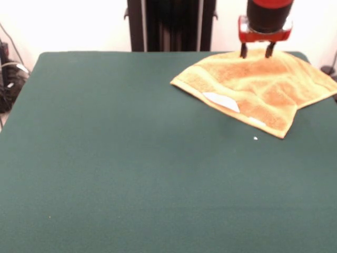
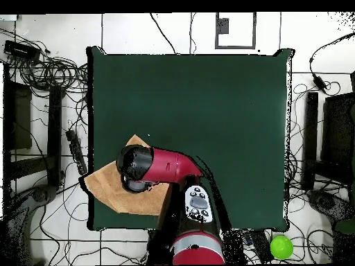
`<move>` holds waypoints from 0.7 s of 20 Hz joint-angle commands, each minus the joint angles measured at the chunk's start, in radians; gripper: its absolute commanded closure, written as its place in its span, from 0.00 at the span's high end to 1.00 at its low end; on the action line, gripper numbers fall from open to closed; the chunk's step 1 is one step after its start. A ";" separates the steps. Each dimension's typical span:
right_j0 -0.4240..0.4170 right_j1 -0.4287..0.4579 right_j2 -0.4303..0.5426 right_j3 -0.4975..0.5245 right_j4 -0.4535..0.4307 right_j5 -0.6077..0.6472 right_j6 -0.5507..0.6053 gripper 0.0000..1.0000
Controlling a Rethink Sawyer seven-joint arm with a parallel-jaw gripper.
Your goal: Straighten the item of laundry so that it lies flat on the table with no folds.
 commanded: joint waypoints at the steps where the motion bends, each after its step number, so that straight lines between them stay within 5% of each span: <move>1: 0.006 0.061 0.083 -0.031 -0.058 -0.155 0.059 1.00; 14: 0.023 0.138 0.096 -0.199 -0.117 -0.193 0.052 1.00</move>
